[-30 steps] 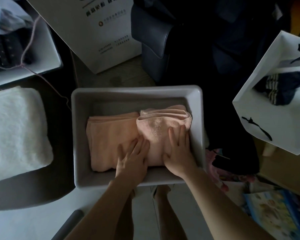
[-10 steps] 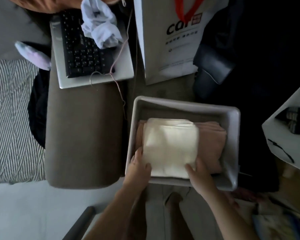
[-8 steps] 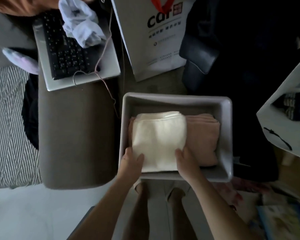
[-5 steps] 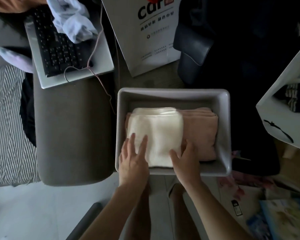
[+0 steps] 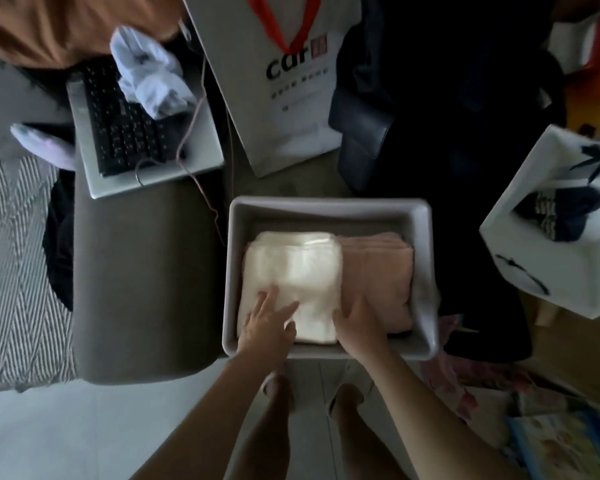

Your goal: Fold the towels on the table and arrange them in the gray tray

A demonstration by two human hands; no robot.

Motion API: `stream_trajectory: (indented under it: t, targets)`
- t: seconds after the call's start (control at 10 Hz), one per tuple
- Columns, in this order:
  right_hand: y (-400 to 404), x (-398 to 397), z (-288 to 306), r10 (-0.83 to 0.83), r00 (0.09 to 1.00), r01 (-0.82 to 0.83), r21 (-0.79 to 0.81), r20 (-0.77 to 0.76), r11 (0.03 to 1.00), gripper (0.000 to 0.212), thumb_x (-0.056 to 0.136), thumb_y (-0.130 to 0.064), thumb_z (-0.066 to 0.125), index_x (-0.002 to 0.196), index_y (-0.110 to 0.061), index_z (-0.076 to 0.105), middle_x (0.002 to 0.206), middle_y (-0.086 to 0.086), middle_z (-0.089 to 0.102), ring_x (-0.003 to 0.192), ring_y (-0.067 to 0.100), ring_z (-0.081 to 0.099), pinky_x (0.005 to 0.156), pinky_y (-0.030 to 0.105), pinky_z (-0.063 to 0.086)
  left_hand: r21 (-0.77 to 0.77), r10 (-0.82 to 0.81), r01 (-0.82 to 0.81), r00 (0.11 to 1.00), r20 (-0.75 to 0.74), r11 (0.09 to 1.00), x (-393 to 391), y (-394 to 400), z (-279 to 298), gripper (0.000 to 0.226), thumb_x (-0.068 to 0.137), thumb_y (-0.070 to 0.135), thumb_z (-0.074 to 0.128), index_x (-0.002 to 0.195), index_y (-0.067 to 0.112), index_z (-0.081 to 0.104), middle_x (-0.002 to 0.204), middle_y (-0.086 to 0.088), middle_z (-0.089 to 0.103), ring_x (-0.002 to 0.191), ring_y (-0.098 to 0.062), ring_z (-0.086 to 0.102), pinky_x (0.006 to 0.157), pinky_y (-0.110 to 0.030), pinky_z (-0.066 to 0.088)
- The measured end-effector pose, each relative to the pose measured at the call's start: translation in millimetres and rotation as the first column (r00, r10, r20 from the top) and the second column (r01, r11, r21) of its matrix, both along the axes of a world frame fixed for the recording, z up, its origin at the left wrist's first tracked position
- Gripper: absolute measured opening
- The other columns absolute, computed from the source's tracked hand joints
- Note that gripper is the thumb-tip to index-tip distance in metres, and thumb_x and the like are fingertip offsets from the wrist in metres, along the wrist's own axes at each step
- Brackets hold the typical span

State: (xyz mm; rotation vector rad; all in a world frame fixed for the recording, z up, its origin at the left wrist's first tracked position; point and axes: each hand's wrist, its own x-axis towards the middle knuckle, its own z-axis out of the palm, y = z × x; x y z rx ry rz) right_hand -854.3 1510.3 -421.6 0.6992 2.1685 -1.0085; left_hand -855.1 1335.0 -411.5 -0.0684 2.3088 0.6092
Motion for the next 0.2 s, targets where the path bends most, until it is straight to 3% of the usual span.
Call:
stream_trajectory:
  t: [0.1,0.2]
  targets:
    - [35,12,48,-0.080,0.996,0.078,-0.068,-0.036,0.995,0.050,0.098,-0.030,0.052,0.144,-0.016,0.040,0.112,0.007,0.065,0.102,0.024,0.064,0.089,0.037,0.051,0.283,0.255,-0.231,0.966,-0.050,0.931,-9,-10,70,0.039,0.098,0.020,0.057,0.127,0.046,0.055,0.155,0.002,0.041,0.132,-0.011,0.049,0.102,-0.024,0.044]
    - [91,24,136,-0.205,0.960,0.175,-0.162,-0.191,0.971,0.046,0.098,-0.029,0.057,0.141,-0.018,0.048,0.098,-0.002,0.073,0.086,0.020,0.071,0.082,0.038,0.057,0.501,0.469,-0.326,0.863,-0.189,0.801,-14,-30,184,0.041,0.093,0.015,0.066,0.109,0.052,0.069,0.115,0.010,0.073,0.103,-0.004,0.068,0.080,-0.008,0.048]
